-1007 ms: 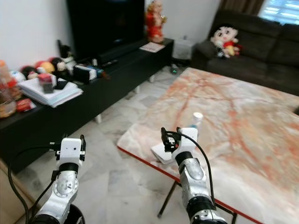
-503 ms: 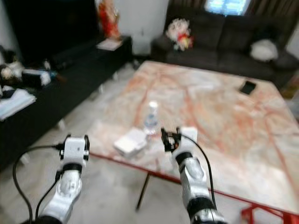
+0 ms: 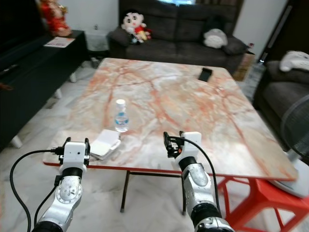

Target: Picking trash to rubbish bin

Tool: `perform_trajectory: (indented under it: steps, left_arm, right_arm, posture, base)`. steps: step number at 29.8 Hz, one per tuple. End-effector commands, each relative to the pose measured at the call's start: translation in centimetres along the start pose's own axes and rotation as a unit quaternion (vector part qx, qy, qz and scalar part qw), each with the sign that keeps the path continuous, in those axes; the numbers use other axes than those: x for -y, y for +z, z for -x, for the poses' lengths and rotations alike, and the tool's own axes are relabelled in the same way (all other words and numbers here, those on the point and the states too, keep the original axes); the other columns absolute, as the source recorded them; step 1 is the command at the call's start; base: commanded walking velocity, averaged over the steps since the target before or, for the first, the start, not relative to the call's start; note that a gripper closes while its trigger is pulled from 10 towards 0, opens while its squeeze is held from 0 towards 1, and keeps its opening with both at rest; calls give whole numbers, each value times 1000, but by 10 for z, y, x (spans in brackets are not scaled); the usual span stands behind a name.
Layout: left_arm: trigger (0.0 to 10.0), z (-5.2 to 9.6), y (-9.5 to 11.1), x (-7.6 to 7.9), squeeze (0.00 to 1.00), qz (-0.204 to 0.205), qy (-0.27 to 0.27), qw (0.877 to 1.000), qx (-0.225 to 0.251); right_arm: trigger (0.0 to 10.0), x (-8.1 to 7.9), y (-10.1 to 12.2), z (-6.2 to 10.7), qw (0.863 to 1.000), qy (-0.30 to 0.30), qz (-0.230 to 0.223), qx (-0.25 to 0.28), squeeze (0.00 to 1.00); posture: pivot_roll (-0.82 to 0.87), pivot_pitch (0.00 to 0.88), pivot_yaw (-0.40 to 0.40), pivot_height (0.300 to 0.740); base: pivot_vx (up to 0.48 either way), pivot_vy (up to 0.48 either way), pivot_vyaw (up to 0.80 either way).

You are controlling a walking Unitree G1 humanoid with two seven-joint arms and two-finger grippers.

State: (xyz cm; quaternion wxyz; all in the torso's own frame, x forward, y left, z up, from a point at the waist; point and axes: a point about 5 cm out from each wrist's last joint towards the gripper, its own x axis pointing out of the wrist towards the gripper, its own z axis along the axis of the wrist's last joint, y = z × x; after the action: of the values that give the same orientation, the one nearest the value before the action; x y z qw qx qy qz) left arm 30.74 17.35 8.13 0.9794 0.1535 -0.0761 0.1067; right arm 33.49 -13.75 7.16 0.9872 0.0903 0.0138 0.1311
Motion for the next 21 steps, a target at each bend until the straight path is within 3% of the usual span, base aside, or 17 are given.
perform_trajectory:
  steps: [1, 5, 21]
  left_arm:
    - [10000, -2, 9, 6, 0, -2, -14, 1000, 17]
    - [10000, -4, 10, 4, 0, -11, -17, 1000, 22]
    - [10000, -8, 14, -2, 0, -41, 3, 999, 25]
  right_arm:
    - [10000, 5, 5, 0, 1000, -5, 4, 7, 0]
    - [10000, 4, 5, -1, 1000, -3, 4, 6, 0]
    - [10000, 0, 1, -1, 1000, 6, 0, -4, 0]
  posture:
    - [-11, 3, -75, 740]
    - [-11, 3, -75, 740]
    - [-6, 9, -79, 740]
  base:
    - [0, 0, -763]
    - [0, 0, -759]
    - [0, 0, 0]
